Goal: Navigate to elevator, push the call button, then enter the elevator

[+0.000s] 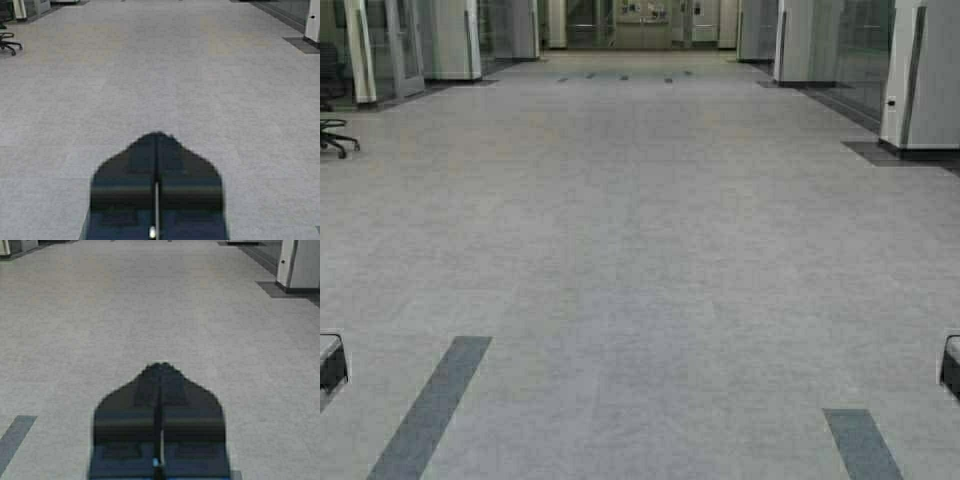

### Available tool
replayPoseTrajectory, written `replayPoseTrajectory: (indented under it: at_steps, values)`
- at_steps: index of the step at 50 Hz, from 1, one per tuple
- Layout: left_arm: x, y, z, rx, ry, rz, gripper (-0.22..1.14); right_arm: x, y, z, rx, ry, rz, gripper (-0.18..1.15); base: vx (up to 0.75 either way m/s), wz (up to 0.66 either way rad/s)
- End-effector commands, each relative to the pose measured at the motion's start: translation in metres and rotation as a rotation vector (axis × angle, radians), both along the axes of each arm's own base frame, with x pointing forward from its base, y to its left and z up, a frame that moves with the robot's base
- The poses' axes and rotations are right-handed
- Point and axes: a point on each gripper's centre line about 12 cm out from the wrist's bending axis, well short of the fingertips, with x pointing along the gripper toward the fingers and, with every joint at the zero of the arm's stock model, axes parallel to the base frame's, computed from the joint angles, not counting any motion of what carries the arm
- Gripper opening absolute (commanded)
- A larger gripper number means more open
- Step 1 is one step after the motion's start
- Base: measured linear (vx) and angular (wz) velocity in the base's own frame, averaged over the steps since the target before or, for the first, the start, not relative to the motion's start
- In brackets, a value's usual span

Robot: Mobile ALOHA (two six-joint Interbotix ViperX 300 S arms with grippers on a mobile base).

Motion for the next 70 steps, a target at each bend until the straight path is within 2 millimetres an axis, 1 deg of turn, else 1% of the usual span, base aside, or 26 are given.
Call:
replayPoseTrajectory:
  at_steps: [1, 5, 12, 20, 43, 53, 58, 70]
  values:
    - [-0.004, 0.000, 0.001, -0.002, -0.014, 0.001, -0.01, -0.001, 0.000, -0.010, 0.008, 0.021, -0.002, 0.07, 0.01, -0.03]
    - [-0.008, 0.000, 0.003, -0.008, -0.028, 0.001, 0.00, -0.002, 0.000, -0.016, 0.012, 0.034, -0.002, 0.07, 0.01, -0.04]
    - [-0.007, 0.000, -0.002, -0.021, -0.012, -0.002, 0.02, -0.002, 0.000, -0.014, 0.008, 0.029, -0.001, 0.07, 0.01, -0.05]
    - [-0.007, 0.000, -0.002, -0.029, -0.015, -0.001, 0.02, -0.004, 0.000, -0.024, 0.008, 0.057, -0.001, 0.07, 0.02, -0.06]
    - [-0.007, 0.000, -0.006, -0.034, -0.006, -0.002, 0.02, -0.002, 0.000, -0.022, 0.009, 0.051, -0.001, 0.07, 0.15, -0.09]
    - [-0.007, 0.000, -0.007, -0.037, -0.002, -0.001, 0.02, -0.004, 0.000, -0.024, 0.011, 0.051, -0.001, 0.07, 0.32, -0.01]
    - [-0.006, 0.000, -0.012, -0.037, 0.012, -0.001, 0.02, -0.004, -0.001, -0.024, 0.011, 0.052, -0.002, 0.07, 0.37, 0.05]
    - [-0.006, 0.000, -0.010, -0.020, -0.017, -0.001, 0.02, -0.004, 0.000, -0.024, 0.012, 0.049, -0.001, 0.07, 0.42, 0.14]
